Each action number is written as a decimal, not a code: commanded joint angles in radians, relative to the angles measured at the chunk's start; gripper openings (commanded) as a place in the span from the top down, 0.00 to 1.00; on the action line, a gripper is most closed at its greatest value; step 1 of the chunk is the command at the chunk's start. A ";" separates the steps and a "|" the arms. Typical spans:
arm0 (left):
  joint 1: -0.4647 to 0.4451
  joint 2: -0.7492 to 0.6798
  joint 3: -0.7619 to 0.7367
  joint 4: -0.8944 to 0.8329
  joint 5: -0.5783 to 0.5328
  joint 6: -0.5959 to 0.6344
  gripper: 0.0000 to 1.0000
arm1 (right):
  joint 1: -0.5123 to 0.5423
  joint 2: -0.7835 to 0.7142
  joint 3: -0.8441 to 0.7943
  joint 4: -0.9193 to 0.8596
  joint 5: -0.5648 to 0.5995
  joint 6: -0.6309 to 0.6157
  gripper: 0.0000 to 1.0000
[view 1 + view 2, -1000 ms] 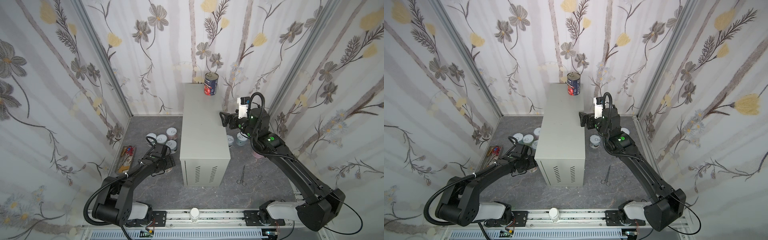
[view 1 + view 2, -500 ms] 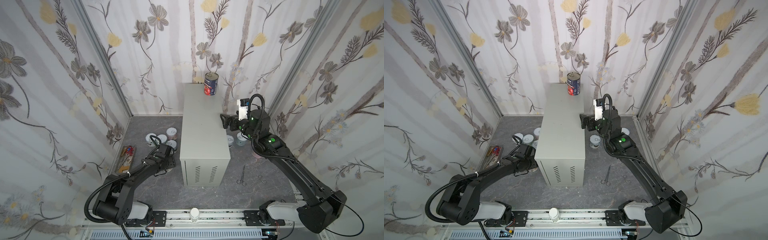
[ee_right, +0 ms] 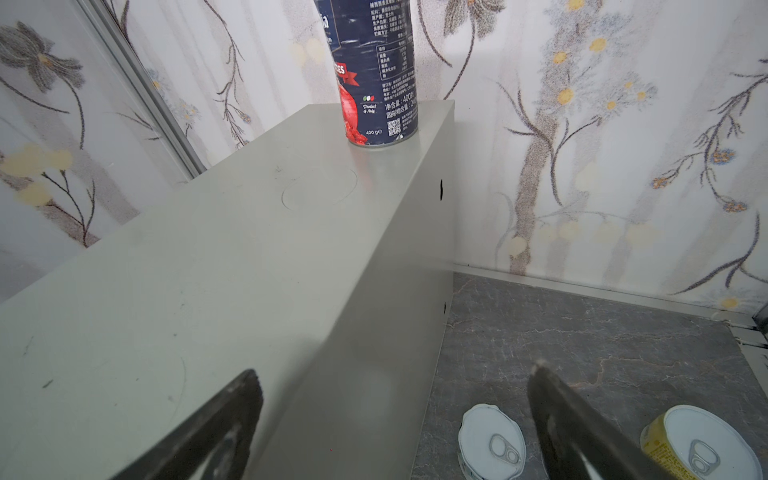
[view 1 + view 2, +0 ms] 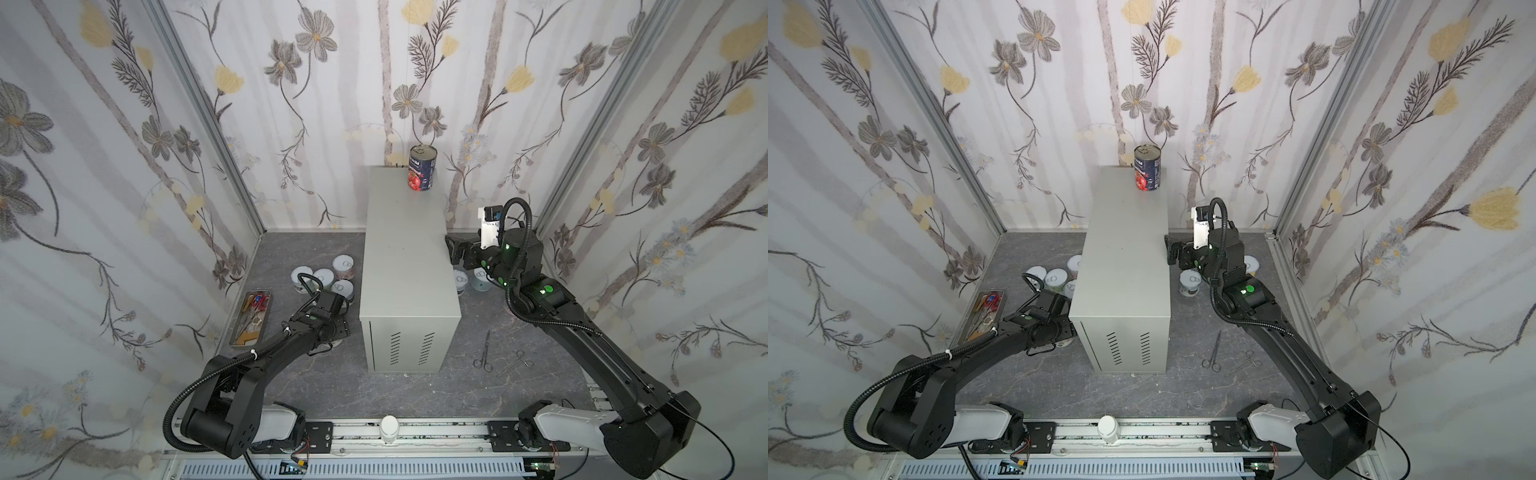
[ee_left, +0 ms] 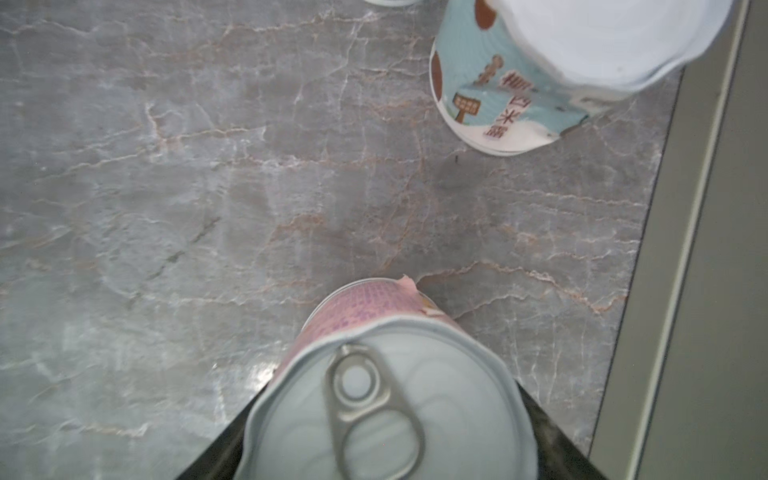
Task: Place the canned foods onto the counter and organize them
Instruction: 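Grasp the pink can with the left gripper while the right gripper lowers toward cans, then lift the pink can above the cabinet with the left gripper while right arm rises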
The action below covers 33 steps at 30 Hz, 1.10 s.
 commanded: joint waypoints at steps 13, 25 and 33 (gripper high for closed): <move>0.017 -0.089 0.697 -0.545 -0.022 0.155 0.63 | 0.001 -0.085 -0.012 0.147 -0.136 -0.076 0.00; -0.079 -0.081 1.102 -0.719 -0.028 0.191 0.64 | 0.095 -0.121 -0.053 0.225 -0.182 -0.105 0.00; -0.206 0.006 1.331 -0.726 -0.063 0.220 0.65 | 0.147 -0.125 -0.016 0.200 -0.197 -0.098 0.00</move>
